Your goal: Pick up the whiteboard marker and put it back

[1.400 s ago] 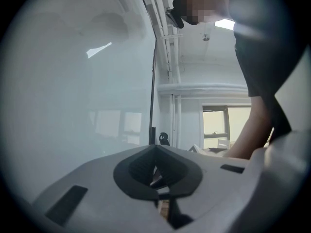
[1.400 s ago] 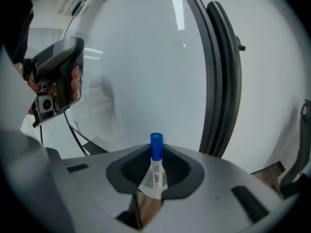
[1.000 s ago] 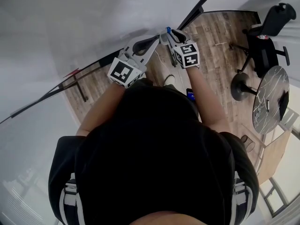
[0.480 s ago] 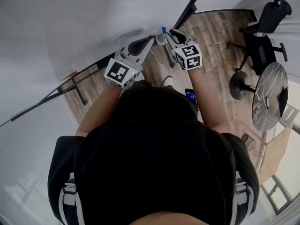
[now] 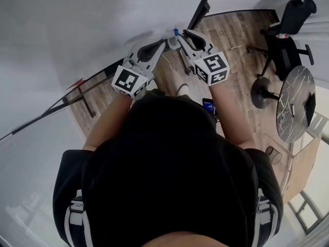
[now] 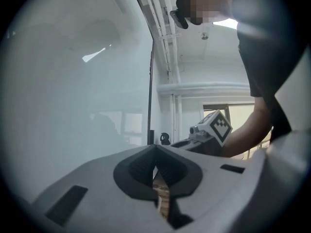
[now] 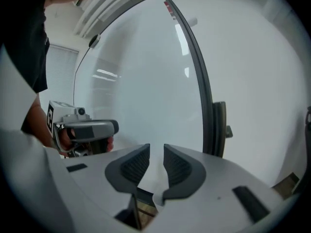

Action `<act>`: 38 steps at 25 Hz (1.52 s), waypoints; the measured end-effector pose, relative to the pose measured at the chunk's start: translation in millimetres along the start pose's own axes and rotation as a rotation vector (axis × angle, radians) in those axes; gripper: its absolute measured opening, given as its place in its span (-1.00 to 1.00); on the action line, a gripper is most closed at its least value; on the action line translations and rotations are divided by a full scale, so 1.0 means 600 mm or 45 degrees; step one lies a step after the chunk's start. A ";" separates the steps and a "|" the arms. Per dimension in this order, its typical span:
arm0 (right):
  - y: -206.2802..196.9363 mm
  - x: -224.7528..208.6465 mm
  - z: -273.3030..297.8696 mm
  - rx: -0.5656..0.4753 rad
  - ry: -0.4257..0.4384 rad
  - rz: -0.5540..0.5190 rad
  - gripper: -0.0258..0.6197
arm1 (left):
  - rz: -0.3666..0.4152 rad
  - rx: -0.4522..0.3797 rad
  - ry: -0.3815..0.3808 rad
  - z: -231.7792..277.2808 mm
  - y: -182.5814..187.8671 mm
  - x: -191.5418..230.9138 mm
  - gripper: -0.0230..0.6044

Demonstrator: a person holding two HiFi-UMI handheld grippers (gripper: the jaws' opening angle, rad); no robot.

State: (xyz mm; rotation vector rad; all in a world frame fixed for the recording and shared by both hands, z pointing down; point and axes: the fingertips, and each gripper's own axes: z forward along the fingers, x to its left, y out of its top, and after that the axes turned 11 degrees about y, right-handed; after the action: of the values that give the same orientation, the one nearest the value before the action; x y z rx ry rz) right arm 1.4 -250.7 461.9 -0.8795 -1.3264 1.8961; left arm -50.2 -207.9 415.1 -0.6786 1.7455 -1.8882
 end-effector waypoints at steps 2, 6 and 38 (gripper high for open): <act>0.029 0.015 -0.011 -0.050 0.012 -0.016 -0.65 | 0.001 0.002 -0.005 -0.005 0.003 -0.003 -0.92; 0.082 0.046 -0.035 -0.133 0.038 -0.058 -0.67 | -0.001 -0.001 -0.014 -0.013 0.012 -0.008 -0.92; 0.113 0.127 -0.112 -0.283 0.080 -0.142 -0.92 | 0.002 -0.084 -0.106 -0.046 0.081 -0.065 -0.92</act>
State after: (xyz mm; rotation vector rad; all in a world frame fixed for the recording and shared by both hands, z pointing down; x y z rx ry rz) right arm 4.3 -172.5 368.1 -0.9458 -1.5357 1.6452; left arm -37.6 -165.5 363.3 -0.7685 1.7619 -1.7818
